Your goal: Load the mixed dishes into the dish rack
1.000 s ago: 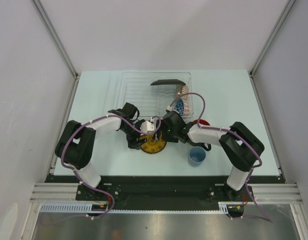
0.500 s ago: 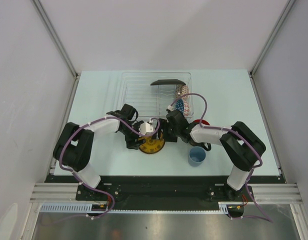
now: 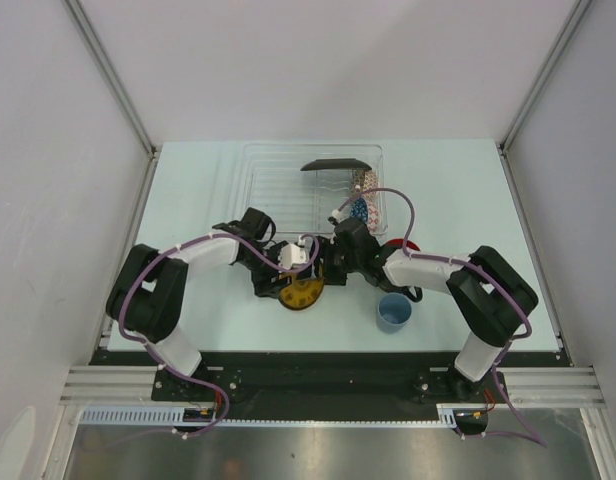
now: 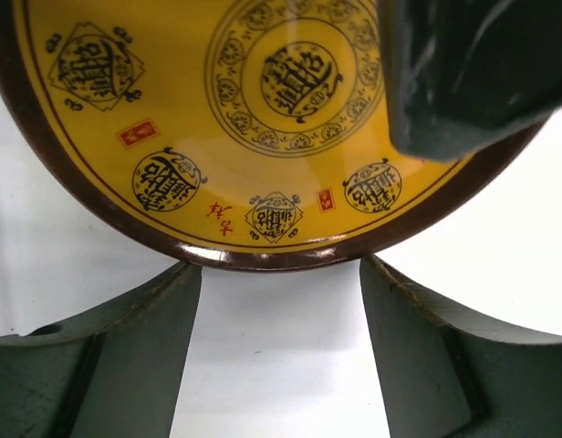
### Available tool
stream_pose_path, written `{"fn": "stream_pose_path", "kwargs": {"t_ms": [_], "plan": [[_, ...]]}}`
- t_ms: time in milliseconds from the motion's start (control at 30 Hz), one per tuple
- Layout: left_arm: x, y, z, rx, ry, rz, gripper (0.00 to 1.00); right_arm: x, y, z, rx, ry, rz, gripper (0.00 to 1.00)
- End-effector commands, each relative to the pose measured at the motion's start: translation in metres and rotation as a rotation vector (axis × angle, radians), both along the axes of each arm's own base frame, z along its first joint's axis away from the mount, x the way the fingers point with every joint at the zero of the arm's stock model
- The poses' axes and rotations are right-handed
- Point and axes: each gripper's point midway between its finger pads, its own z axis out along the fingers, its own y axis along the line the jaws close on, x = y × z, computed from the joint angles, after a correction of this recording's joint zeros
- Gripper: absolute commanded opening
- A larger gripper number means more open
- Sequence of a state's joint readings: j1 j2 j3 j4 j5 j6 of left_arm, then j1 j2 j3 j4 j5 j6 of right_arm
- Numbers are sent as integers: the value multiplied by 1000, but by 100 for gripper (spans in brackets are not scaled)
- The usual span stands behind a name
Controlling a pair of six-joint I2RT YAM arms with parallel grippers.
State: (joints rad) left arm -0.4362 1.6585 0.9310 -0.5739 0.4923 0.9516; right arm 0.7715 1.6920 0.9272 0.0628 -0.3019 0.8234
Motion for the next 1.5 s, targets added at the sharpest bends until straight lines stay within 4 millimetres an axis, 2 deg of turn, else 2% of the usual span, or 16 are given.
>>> {"fn": "stream_pose_path", "kwargs": {"t_ms": [0, 133, 367, 500, 600, 633, 700, 800, 867, 1033, 1067, 1100, 1133, 1200, 1333, 1467], "plan": [[-10, -25, 8, -104, 19, -48, 75, -16, 37, 21, 170, 10, 132, 61], [-12, -23, 8, -104, 18, -48, 74, -15, 37, 13, 171, 31, 137, 51], [-9, -23, 25, -123, 5, -19, 73, -13, 29, 13, 150, 20, 146, 7], [-4, -21, 67, -196, -7, 32, 73, -14, 14, 14, 114, 19, 162, 0], [-1, -18, 115, -307, 19, 101, 73, -10, 1, 25, 96, -34, 185, 0], [12, -11, 138, -346, -12, 141, 73, -8, -2, 30, 93, -57, 187, 0], [18, -2, 166, -400, -16, 190, 73, -2, -12, 56, 103, -153, 207, 0], [56, 32, 224, -537, -98, 383, 75, 4, -26, 96, 83, -304, 234, 0], [78, 48, 234, -567, -140, 493, 77, 5, -36, 124, 81, -378, 238, 0], [140, 80, 211, -533, -204, 824, 76, 34, -63, 207, 22, -730, 147, 0], [153, 88, 192, -496, -181, 895, 76, 42, -72, 219, -14, -801, 95, 0], [159, 89, 189, -497, -158, 931, 74, 44, -79, 241, -30, -917, 84, 0], [169, 96, 172, -455, -141, 991, 74, 53, -89, 250, -84, -982, 33, 0], [178, 99, 165, -453, -136, 1035, 73, 55, -99, 271, -140, -1101, 3, 0], [198, 111, 153, -422, -173, 1119, 73, 64, -105, 294, -412, -1426, 82, 0], [211, 109, 146, -405, -165, 1122, 73, 80, -105, 292, -660, -1577, 165, 0]]}}
